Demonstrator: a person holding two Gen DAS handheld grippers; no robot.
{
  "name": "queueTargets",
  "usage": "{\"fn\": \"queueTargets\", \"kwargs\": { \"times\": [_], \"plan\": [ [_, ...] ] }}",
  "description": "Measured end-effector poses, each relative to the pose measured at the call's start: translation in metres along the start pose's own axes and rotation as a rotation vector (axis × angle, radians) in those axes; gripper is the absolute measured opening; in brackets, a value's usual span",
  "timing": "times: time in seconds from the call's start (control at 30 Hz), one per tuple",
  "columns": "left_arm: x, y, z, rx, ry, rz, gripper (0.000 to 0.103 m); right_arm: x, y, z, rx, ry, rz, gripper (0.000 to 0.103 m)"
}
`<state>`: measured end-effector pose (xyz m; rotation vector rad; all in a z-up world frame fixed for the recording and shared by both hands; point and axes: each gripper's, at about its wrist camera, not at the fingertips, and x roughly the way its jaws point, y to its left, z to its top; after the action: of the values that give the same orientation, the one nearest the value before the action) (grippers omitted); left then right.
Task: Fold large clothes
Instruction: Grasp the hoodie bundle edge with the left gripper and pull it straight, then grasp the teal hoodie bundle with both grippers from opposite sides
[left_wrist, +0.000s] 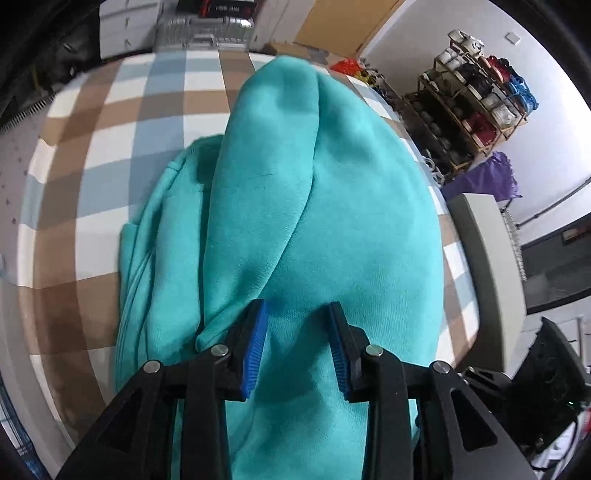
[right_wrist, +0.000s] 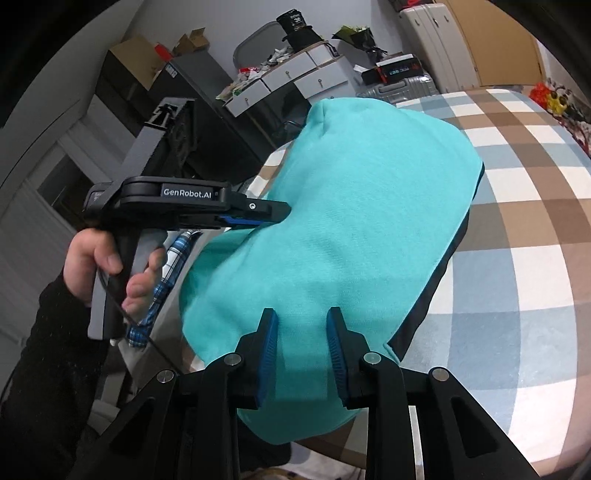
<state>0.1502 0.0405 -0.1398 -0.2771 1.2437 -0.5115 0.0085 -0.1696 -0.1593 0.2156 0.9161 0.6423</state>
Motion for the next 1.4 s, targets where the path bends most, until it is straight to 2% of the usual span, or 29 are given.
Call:
{"fn": "queueTargets", "kwargs": {
  "times": [0.1, 0.13, 0.17, 0.2, 0.23, 0.27, 0.3, 0.4, 0.47, 0.5, 0.57, 0.63, 0.8, 0.93, 1.07, 1.2, 1.27, 1.4],
  "plan": [
    [-0.010, 0.007, 0.008, -0.062, 0.057, -0.017, 0.025, 0.000, -0.004, 0.002, 0.018, 0.011, 0.023, 0.028],
    [-0.020, 0.002, 0.016, -0.081, 0.056, -0.014, 0.025, 0.000, -0.004, 0.003, 0.019, 0.014, 0.025, 0.030],
    [-0.031, -0.011, 0.021, -0.052, 0.033, -0.012, 0.026, 0.000, -0.004, 0.003, 0.016, 0.018, 0.025, 0.030],
    [-0.039, -0.027, 0.025, 0.005, 0.010, 0.021, 0.034, 0.000, -0.004, 0.003, 0.012, 0.021, 0.022, 0.030],
    [-0.042, -0.046, 0.036, 0.073, -0.014, 0.097, 0.043, 0.000, -0.005, 0.003, 0.011, 0.023, 0.023, 0.030],
    [-0.040, -0.056, 0.042, 0.098, -0.027, 0.132, 0.072, 0.000, -0.005, 0.003, 0.013, 0.024, 0.024, 0.030],
    [-0.034, -0.068, 0.050, 0.123, -0.035, 0.150, 0.082, 0.000, -0.007, 0.003, 0.013, 0.025, 0.025, 0.030],
    [-0.008, -0.085, 0.074, 0.163, -0.012, 0.168, 0.082, 0.000, -0.008, 0.004, 0.011, 0.027, 0.030, 0.030],
    [0.023, -0.082, 0.082, 0.173, 0.056, 0.226, 0.082, 0.000, -0.008, 0.004, 0.000, 0.026, 0.025, 0.030],
    [0.038, -0.071, 0.084, 0.145, 0.100, 0.240, 0.084, 0.000, -0.007, 0.004, -0.002, 0.025, 0.025, 0.030],
    [0.055, -0.042, 0.087, 0.053, 0.162, 0.192, 0.086, -0.001, -0.008, 0.004, -0.003, 0.023, 0.018, 0.030],
    [0.057, -0.036, 0.092, 0.002, 0.150, 0.180, 0.088, -0.001, -0.010, 0.006, 0.010, 0.022, 0.028, 0.030],
    [0.072, -0.018, 0.091, -0.040, 0.207, 0.125, 0.101, 0.000, -0.012, 0.007, 0.012, 0.029, 0.041, 0.030],
    [0.055, -0.022, 0.093, -0.034, 0.196, 0.123, 0.102, 0.000, -0.015, 0.007, 0.017, 0.030, 0.050, 0.030],
    [-0.001, -0.040, 0.080, 0.041, 0.120, 0.125, 0.101, -0.001, -0.021, 0.007, 0.039, 0.033, 0.071, 0.030],
    [-0.041, -0.033, 0.039, 0.101, 0.074, 0.227, 0.102, -0.001, -0.030, 0.011, 0.095, 0.036, 0.119, 0.035],
    [-0.040, -0.012, 0.026, 0.045, 0.102, 0.231, 0.102, -0.001, -0.032, 0.011, 0.117, 0.033, 0.135, 0.038],
    [-0.030, 0.026, 0.001, -0.106, 0.130, 0.092, 0.102, -0.003, -0.032, 0.012, 0.131, 0.013, 0.148, 0.045]
  ]
}}
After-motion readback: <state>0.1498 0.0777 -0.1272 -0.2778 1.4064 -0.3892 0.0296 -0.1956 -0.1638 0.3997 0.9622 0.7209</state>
